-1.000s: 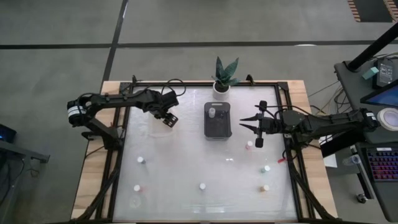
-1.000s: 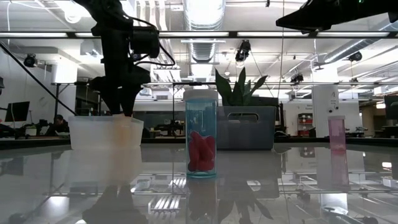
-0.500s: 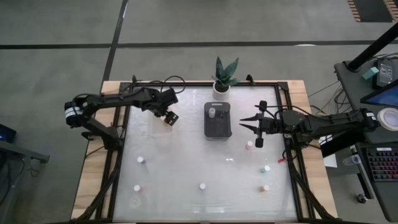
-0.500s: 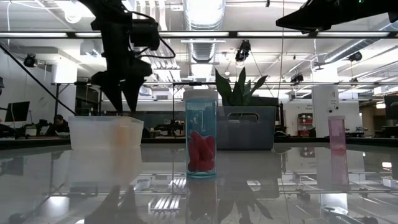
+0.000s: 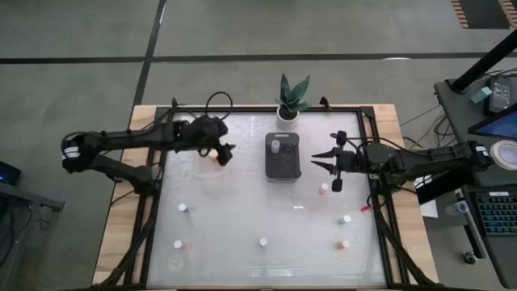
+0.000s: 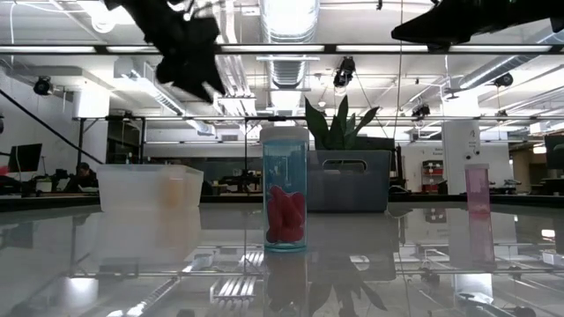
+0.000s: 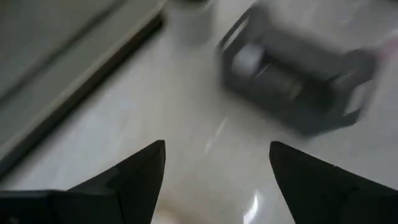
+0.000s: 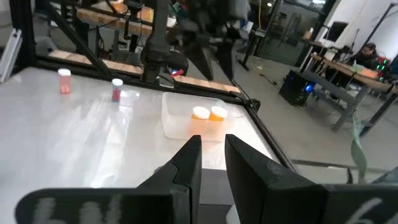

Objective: Pick and place medicine bottles into bin by pill shape (circle, oval)
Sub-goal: Put the middle right pink pill bottle into the black bin

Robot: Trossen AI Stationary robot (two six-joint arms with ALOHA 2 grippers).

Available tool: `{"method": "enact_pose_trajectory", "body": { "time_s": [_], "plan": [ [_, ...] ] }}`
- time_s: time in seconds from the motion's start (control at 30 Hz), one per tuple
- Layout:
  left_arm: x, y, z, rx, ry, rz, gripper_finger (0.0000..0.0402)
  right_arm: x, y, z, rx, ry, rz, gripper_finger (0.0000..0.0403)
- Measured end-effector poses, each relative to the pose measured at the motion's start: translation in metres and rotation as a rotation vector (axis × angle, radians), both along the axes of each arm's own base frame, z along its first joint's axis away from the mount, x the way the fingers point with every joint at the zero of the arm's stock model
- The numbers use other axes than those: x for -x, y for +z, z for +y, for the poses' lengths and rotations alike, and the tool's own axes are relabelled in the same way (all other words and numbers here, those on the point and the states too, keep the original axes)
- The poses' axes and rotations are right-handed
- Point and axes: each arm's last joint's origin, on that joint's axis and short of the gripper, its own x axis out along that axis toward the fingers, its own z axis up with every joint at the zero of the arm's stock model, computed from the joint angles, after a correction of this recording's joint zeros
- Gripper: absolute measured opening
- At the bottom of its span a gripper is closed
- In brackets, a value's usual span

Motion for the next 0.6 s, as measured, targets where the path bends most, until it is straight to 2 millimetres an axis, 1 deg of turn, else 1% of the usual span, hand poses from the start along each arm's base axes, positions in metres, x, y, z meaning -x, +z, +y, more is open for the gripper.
{"method": "enact_pose_trajectory", "body": {
  "time_s": [0.07, 0.17, 0.3, 0.37, 0.43, 0.5, 0.6],
  "plan": [
    [-0.004, 0.002, -0.008, -0.072, -0.087, -0.067, 0.0272, 0.000, 0.000, 0.000, -0.056, -0.007, -0.006, 0.0063],
    [-0.009, -0.006, -0.018, -0.180, -0.225, -0.163, 0.0272, 0.000, -0.001, 0.000, -0.158, -0.020, -0.014, 0.0063],
    [-0.014, -0.024, -0.025, -0.291, -0.428, -0.330, 0.0272, 0.000, -0.001, 0.000, -0.264, -0.035, -0.029, 0.0063],
    [-0.015, -0.032, -0.026, -0.328, -0.502, -0.422, 0.0272, 0.000, -0.001, 0.000, -0.320, -0.041, -0.035, 0.0063],
    [-0.014, -0.040, -0.026, -0.374, -0.531, -0.479, 0.0272, 0.000, 0.002, 0.000, -0.373, -0.043, -0.034, 0.0063],
    [-0.012, -0.045, -0.025, -0.418, -0.533, -0.501, 0.0272, 0.000, 0.006, 0.000, -0.419, -0.049, -0.036, 0.0063],
    [-0.009, -0.047, -0.023, -0.470, -0.522, -0.541, 0.0272, -0.001, 0.013, 0.001, -0.477, -0.061, -0.028, 0.0063]
  ]
}}
